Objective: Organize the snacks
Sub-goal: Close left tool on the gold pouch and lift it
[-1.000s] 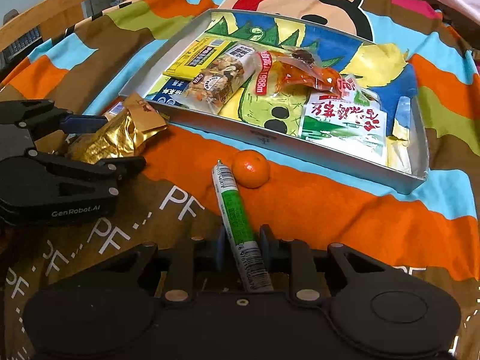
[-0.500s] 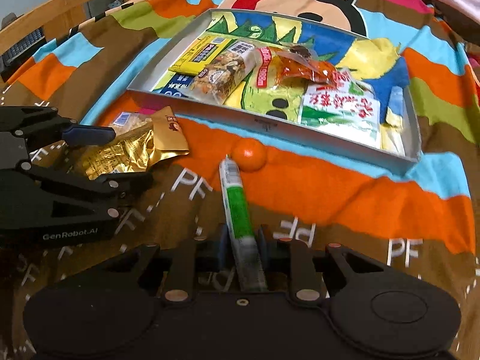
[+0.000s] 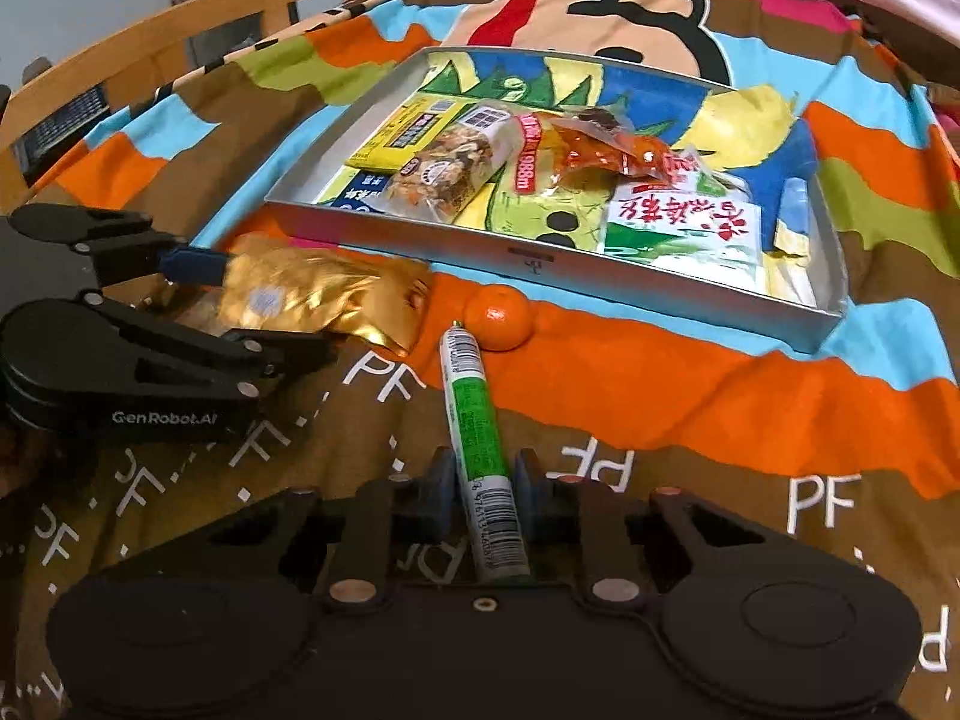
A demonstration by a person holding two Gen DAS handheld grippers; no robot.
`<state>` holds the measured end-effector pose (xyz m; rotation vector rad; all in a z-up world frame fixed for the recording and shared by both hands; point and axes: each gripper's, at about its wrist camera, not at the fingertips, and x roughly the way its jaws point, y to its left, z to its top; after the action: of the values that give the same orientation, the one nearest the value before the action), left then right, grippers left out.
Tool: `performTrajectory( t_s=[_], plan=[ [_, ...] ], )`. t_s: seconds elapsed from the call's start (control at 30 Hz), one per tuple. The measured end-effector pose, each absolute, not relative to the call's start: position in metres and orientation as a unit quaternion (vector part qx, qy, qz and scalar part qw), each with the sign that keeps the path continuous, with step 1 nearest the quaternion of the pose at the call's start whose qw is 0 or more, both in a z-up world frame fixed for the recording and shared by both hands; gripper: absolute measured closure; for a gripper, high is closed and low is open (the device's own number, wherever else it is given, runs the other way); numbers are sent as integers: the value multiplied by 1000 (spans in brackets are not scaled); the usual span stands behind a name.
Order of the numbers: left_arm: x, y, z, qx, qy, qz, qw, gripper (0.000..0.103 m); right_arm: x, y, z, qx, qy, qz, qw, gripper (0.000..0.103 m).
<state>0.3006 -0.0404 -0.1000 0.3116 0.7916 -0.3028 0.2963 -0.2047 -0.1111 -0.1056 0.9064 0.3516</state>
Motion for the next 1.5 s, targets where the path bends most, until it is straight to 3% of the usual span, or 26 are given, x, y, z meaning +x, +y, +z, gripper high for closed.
performTrajectory(
  t_s=[0.13,0.17,0.2,0.23,0.3,0.43,0.53,0.67,0.73,1.07,1.2,1.27,1.5],
  plan=[
    [289,-47,-99,172,376,-152,898,45,282,-204,-109,-48,437,154,885,82],
    [285,-50,-98,177,374,-156,897,59,279,-204,-108,-48,438,152,885,82],
    [281,-51,-96,179,375,-168,894,67,274,-204,-108,-48,439,149,885,83],
    [276,-53,-94,177,377,-178,891,69,270,-204,-107,-49,441,147,884,83],
    [264,-56,-92,180,377,-191,888,69,262,-204,-107,-52,445,146,882,83],
    [251,-59,-90,198,367,-188,889,51,255,-204,-108,-60,439,148,884,83],
    [256,-55,-86,192,349,-184,898,48,256,-204,-110,-63,431,149,888,82],
    [276,-52,-82,200,303,-209,908,26,263,-205,-114,-52,429,151,889,81],
    [291,-49,-84,192,302,-237,903,21,267,-205,-115,-47,428,151,890,81],
    [349,-73,-114,248,398,-335,817,20,270,-208,-116,-29,434,152,887,74],
    [353,-68,-111,217,419,-324,820,35,267,-205,-116,-41,436,150,887,75],
    [352,-66,-109,213,423,-317,822,44,266,-204,-115,-44,437,148,886,81],
    [321,-72,-99,179,439,-296,829,48,246,-201,-110,-63,439,140,885,84]
  ],
)
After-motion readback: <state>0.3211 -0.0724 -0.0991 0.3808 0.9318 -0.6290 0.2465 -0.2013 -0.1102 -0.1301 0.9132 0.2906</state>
